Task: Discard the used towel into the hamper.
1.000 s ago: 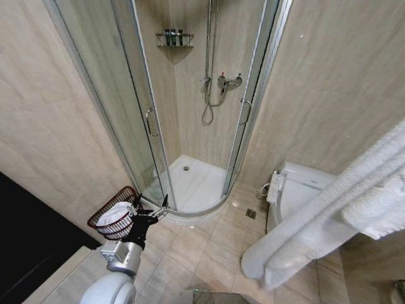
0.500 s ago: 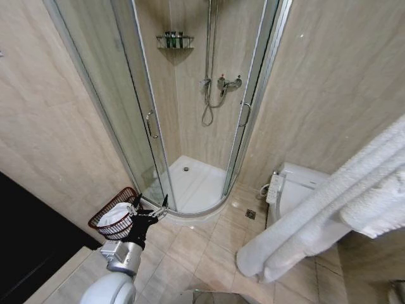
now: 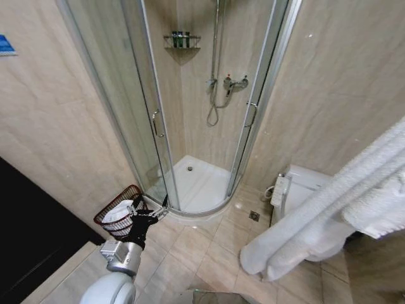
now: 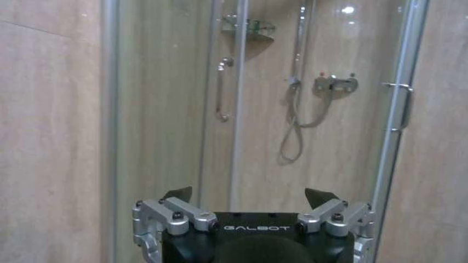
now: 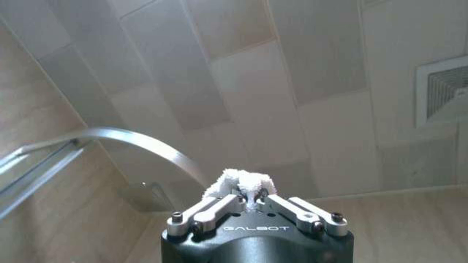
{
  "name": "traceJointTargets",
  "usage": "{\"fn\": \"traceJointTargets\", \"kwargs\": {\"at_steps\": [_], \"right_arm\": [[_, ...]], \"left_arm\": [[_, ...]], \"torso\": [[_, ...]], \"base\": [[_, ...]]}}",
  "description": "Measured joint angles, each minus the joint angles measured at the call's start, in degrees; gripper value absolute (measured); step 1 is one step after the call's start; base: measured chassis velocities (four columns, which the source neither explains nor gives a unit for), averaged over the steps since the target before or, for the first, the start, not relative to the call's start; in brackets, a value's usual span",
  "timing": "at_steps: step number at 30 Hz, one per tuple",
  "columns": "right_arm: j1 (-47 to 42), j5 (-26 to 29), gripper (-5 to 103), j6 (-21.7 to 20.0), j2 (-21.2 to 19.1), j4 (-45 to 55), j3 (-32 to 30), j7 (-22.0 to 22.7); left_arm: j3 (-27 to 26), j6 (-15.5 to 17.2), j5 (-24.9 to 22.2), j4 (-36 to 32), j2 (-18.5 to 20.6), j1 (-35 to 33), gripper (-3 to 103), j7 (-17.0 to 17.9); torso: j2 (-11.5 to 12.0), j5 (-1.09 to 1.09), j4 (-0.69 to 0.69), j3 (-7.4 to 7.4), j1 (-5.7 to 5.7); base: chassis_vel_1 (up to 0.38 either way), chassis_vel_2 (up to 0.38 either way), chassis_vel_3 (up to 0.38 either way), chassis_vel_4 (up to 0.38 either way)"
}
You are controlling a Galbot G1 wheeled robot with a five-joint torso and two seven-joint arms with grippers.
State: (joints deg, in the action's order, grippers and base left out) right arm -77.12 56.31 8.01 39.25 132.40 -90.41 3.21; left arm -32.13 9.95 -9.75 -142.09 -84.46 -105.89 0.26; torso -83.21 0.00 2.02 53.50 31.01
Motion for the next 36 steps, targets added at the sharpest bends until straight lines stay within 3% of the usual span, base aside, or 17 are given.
{"fn": "traceJointTargets", "kwargs": {"at_steps": [19,24,28,36], "right_arm": [[-0.02,-0.73,2,-0.44,0.38,-0.16,-0.09,0.07],[-0.31,-0.77,2,-0.54,0.46,-0.04,-0.72,-0.02],[-0.49,-0.93,2,-0.61,0.55,-0.08,-0.95,-0.08],[-0.51,-1.01,2,-0.64,0.70,-0.11,-0.88,-0.16]], "left_arm": [[0.00,0.00,0.00,0.00,0.00,0.00,100,0.00],[0.00,0.00,0.00,0.00,0.00,0.00,100,0.00],[0.00,0.00,0.00,0.00,0.00,0.00,100,0.00],[0.00,0.00,0.00,0.00,0.00,0.00,100,0.00]], "torso": [[0.26,0.01,-0.01,-0.15,-0.13],[0.30,0.01,0.05,-0.16,-0.13],[0.34,0.00,-0.03,-0.18,-0.15],[0.37,-0.01,0.01,-0.19,-0.16]], "base": [[0.107,0.112,0.113,0.109],[0.111,0.094,0.118,0.116],[0.000,0.000,0.000,0.000],[0.050,0.047,-0.062,-0.060]]}}
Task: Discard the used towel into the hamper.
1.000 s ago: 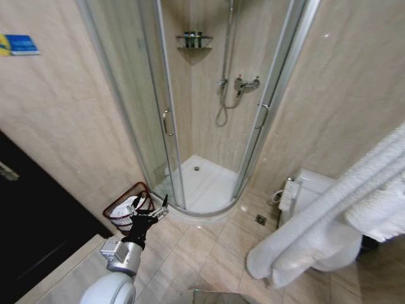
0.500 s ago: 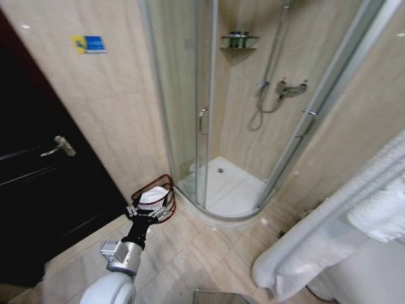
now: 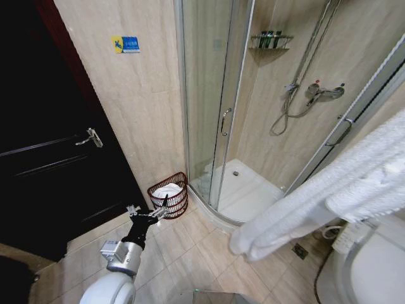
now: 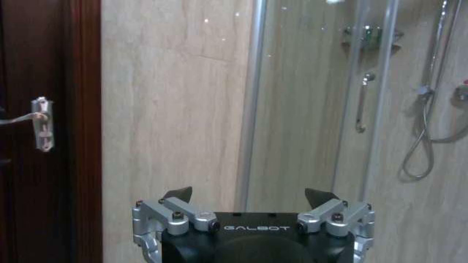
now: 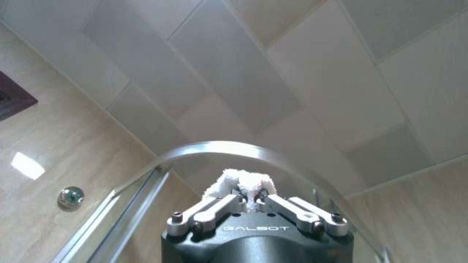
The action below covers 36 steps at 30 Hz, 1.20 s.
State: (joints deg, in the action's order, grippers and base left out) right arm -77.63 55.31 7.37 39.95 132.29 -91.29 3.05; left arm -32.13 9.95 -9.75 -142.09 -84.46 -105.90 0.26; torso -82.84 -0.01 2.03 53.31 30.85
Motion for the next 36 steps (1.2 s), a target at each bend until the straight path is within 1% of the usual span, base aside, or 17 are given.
{"fn": "traceJointTargets", "kwargs": {"at_steps": [6,8,9,12,15,19,25,30,36], "right_arm": [[-0.05,0.18,2,0.09,0.13,0.00,0.16,0.09],[-0.03,0.31,2,0.14,0.12,0.02,0.16,0.15],[-0.01,0.38,2,0.19,0.11,0.09,0.17,0.15],[-0.03,0.48,2,0.22,0.13,0.26,0.19,0.15],[-0.07,0.55,2,0.26,0.23,0.55,0.30,0.16],[-0.30,0.56,2,0.31,0.55,1.13,0.76,0.14],[-0.57,0.51,2,0.48,0.91,1.78,1.26,0.02],[-0.53,0.51,2,0.60,0.57,1.42,1.28,0.02],[-1.46,0.63,2,1.04,0.71,1.63,1.07,-0.08]], "left_arm": [[0.00,0.00,0.00,0.00,0.01,0.00,100,0.00],[0.00,0.00,0.00,0.00,0.03,0.00,100,0.00],[-0.01,0.00,0.00,0.00,0.05,0.00,100,0.00],[-0.02,0.00,0.00,0.00,0.06,0.00,100,0.01],[0.00,0.00,0.00,0.00,0.01,0.00,100,0.01],[0.01,0.00,0.00,0.00,0.00,0.00,100,0.00],[0.01,0.00,0.00,0.00,0.01,0.00,100,0.00],[0.00,0.00,0.00,0.00,0.01,0.00,100,0.00],[0.00,0.00,0.00,0.00,0.01,0.00,100,0.00]], "torso": [[0.01,0.01,-0.02,-0.01,-0.02],[0.01,0.04,-0.03,-0.02,-0.02],[0.01,0.08,0.00,-0.02,-0.02],[0.02,0.05,0.02,-0.02,-0.01],[0.03,-0.03,-0.03,-0.02,-0.02],[0.03,-0.04,-0.04,-0.02,-0.01],[0.04,0.02,-0.02,-0.03,-0.02],[0.04,0.04,-0.01,-0.03,-0.02],[0.05,0.00,-0.01,-0.03,-0.03]], "base": [[0.181,0.173,-0.172,-0.190],[0.177,0.165,-0.210,-0.144],[0.144,0.135,-0.154,-0.144],[0.095,0.107,-0.085,-0.057],[-0.006,0.001,0.028,-0.001],[-0.050,-0.072,0.063,0.072],[0.013,0.004,0.049,0.056],[0.080,0.073,0.030,0.041],[0.069,0.074,0.077,0.086]]}}
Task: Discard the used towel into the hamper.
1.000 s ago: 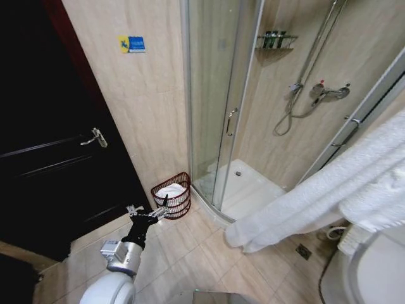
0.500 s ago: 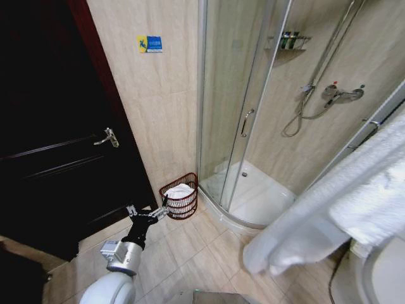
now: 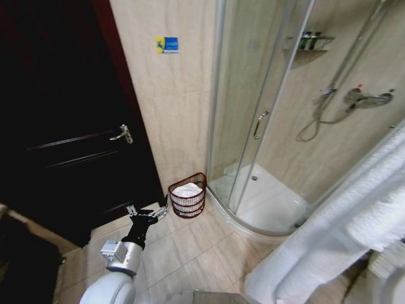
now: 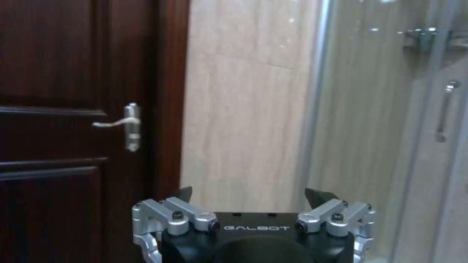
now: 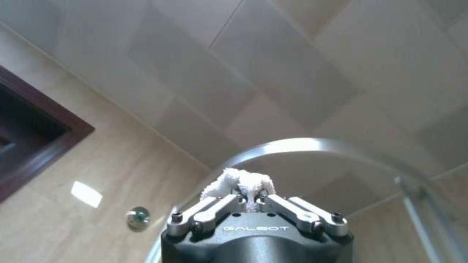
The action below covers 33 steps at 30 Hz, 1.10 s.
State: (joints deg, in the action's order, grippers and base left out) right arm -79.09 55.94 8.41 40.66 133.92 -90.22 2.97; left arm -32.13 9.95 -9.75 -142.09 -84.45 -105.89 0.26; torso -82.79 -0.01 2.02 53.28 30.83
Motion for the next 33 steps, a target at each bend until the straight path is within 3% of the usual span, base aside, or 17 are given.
{"fn": "traceJointTargets", "kwargs": {"at_steps": [33], "right_arm": [[-0.04,0.83,2,0.15,-0.02,-0.16,-0.83,0.75]], "left_arm": [[0.00,0.00,0.00,0.00,0.00,0.00,100,0.00]], "torso": [[0.01,0.01,0.02,0.00,0.00]], "base": [[0.117,0.119,0.121,0.113]]}}
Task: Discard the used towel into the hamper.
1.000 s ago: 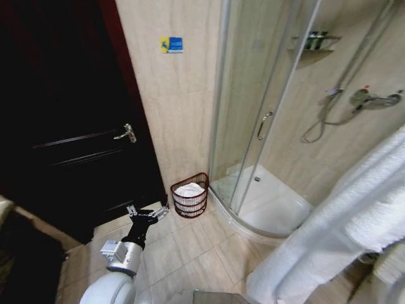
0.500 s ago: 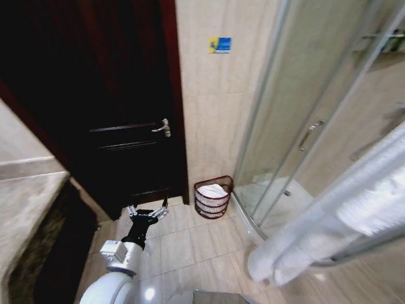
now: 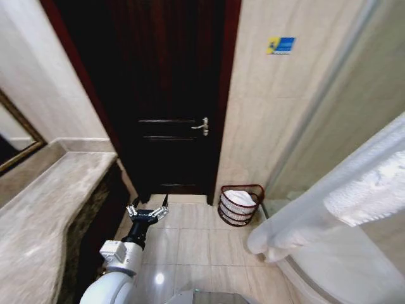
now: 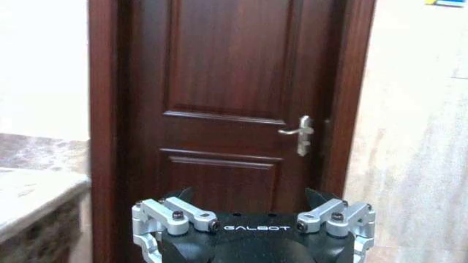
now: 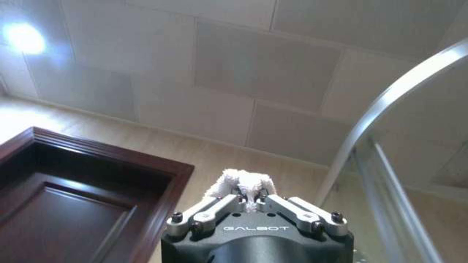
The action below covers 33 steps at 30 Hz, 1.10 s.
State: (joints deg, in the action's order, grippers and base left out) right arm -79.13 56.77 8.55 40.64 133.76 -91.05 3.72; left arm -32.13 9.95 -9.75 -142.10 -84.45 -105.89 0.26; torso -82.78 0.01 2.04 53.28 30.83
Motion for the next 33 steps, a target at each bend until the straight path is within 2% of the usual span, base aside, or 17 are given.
{"fn": "traceJointTargets", "kwargs": {"at_steps": [6,21,33], "right_arm": [[0.37,-0.20,2,-0.93,0.11,0.17,0.31,-0.14],[1.72,-0.83,2,-1.94,0.34,0.99,2.11,-0.29],[0.59,-0.31,2,-1.93,0.46,1.76,0.23,-0.27]], "left_arm": [[0.00,0.00,0.00,0.00,0.01,0.00,100,0.00],[0.00,0.00,0.00,0.00,0.00,0.00,100,0.00],[0.00,0.00,0.00,0.00,0.00,0.00,100,0.00]], "torso": [[0.00,0.00,-0.06,0.00,0.00],[0.00,0.00,-0.03,0.00,0.00],[0.00,-0.01,-0.01,0.00,0.00]], "base": [[0.013,0.005,0.008,0.012],[0.000,0.000,0.000,0.000],[-0.062,0.057,0.076,-0.056]]}}
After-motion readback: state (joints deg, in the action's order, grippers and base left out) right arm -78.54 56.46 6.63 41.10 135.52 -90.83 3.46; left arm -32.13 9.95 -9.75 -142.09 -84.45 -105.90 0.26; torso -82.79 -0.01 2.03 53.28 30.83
